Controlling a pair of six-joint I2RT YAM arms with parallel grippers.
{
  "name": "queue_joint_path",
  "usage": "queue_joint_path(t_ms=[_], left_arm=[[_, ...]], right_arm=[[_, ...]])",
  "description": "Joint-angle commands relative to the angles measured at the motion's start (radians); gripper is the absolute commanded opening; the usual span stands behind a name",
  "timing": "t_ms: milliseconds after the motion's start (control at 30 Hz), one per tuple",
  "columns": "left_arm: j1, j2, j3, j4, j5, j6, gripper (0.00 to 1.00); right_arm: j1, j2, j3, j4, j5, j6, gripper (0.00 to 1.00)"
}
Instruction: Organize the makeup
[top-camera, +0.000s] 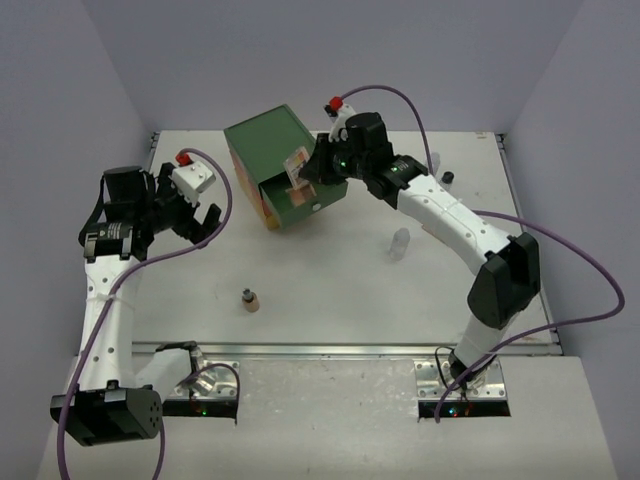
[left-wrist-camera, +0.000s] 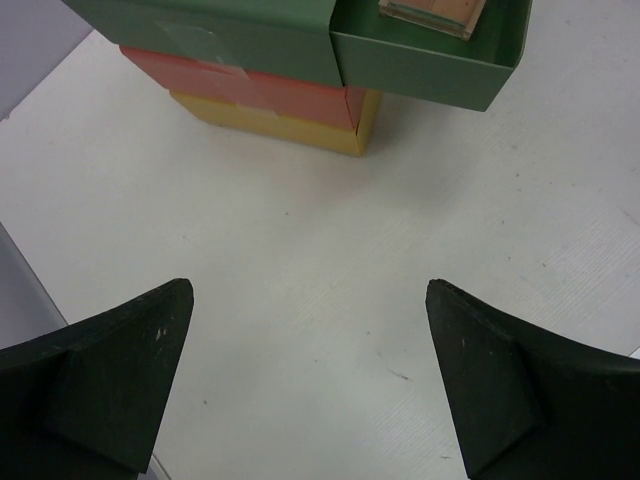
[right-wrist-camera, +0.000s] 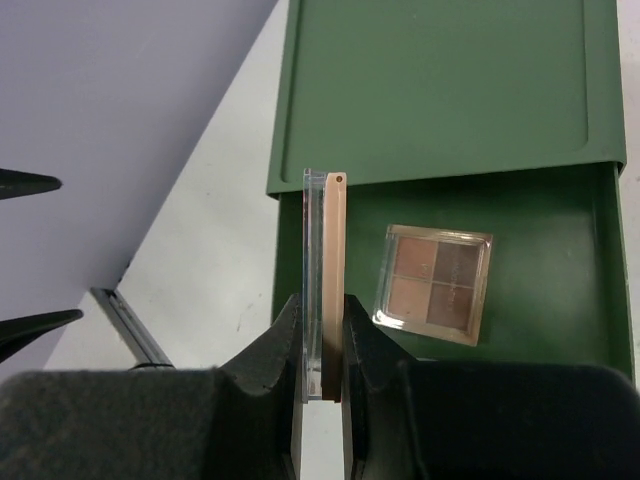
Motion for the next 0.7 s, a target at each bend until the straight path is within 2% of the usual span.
queue_joint_path(t_ms=[0, 367, 533, 667], left_arm=[[0.005, -0.002, -0.002, 0.049, -0.015, -0.006, 1.0], [0.006, -0.028, -0.042, 0.071, -0.003, 0.008, 1.0], [0.006, -0.009, -0.022, 0.063, 0.008, -0.013, 1.0], [0.006, -0.019, -0.004, 0.059, 0.024, -0.014, 1.0]], right_arm=[[-0.003, 0.063, 0.062, 0.007, 0.0, 0.016, 0.0], [0.007, 0.134, 0.053, 0.026, -0.063, 0.058, 0.04], [0.014, 0.169, 0.069, 0.028, -0.053, 0.073, 0.24], [0.014, 0.205, 0.11, -0.007, -0.022, 0.075, 0.35]])
